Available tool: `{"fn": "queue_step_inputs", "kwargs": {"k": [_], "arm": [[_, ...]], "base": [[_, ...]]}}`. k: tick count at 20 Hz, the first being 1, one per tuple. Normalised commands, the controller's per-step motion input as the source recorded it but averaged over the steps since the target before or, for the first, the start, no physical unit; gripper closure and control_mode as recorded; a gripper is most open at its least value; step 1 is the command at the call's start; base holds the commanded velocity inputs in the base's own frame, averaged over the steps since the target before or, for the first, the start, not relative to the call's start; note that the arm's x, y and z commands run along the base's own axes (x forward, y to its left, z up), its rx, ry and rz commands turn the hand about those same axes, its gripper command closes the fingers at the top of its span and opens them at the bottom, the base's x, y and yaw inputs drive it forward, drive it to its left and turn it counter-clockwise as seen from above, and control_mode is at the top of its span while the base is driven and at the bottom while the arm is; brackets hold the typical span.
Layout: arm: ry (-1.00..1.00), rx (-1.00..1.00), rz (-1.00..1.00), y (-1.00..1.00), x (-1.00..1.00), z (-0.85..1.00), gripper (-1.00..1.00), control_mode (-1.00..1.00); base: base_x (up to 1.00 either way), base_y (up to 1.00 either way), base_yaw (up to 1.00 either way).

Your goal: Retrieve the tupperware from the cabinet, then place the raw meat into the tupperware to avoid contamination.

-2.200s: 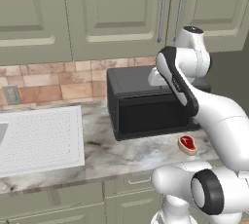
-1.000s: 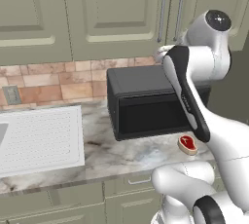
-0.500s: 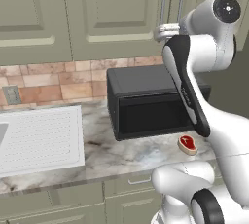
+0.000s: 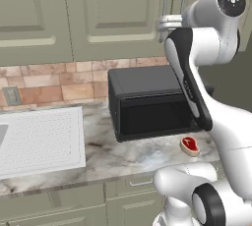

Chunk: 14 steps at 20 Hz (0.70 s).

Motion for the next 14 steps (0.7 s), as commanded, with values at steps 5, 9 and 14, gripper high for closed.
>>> {"fn": "queue_step_inputs", "kwargs": {"k": [5, 9, 14], "arm": [[0.0, 0.0, 0.0, 0.0, 0.21, -0.02, -1.0, -1.0], [0.0, 0.0, -0.01, 0.0, 0.37, -0.12, -1.0, -1.0], [0.0, 0.0, 0.0, 0.0, 0.37, -0.16, -1.0, -1.0]], "base": [[0.0, 0.0, 0.0], [0.0, 0.0, 0.0], [0.0, 0.0, 0.0]]}}
